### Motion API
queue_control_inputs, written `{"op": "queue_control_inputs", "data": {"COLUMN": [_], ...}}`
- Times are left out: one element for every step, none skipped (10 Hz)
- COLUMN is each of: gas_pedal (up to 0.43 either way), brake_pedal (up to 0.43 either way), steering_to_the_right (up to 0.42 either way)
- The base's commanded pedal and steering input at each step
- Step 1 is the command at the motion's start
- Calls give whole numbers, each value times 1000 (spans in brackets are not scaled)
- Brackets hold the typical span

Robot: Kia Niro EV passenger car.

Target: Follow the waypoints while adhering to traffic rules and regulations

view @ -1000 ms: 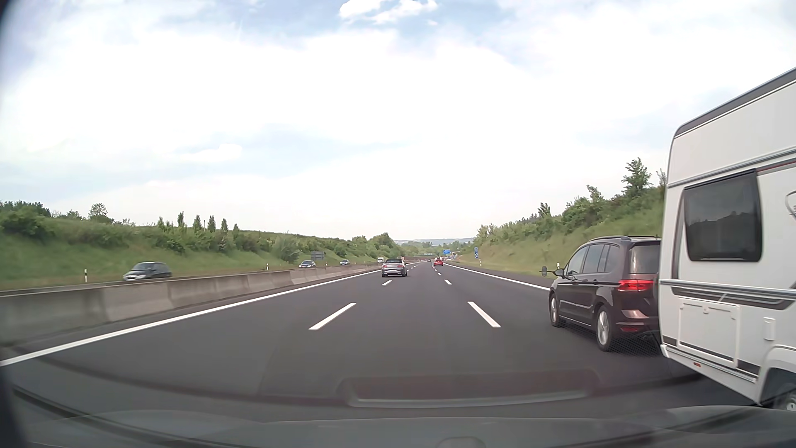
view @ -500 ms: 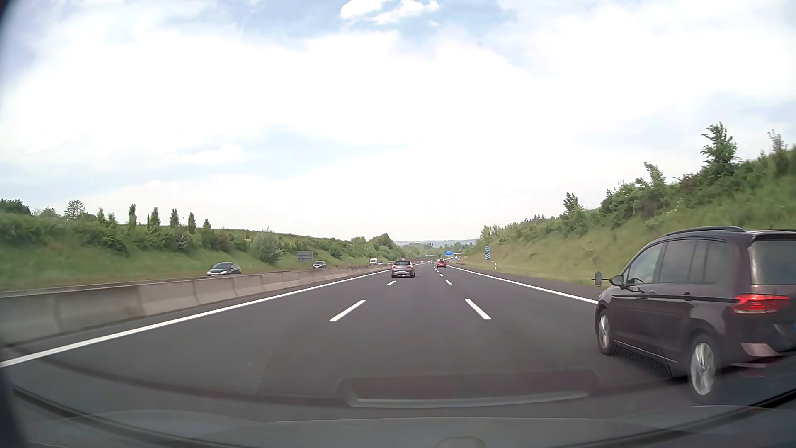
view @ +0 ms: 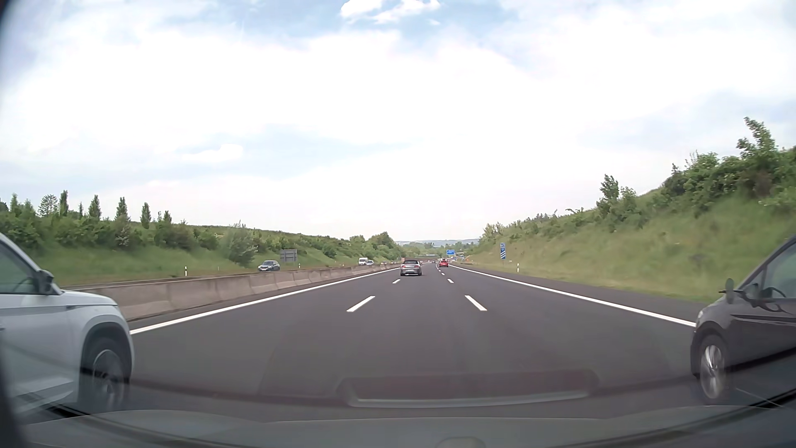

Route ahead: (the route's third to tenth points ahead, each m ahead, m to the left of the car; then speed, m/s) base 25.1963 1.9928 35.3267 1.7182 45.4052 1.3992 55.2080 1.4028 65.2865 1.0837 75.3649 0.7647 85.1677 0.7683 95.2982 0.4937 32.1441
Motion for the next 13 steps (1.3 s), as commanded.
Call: {"op": "queue_control_inputs", "data": {"gas_pedal": [350,350,339,319,311,311,311,299,299,299,299,299,299], "brake_pedal": [0,0,0,0,0,0,0,0,0,0,0,0,0], "steering_to_the_right": [0,1,1,1,1,1,1,1,1,2,2,1,2]}}
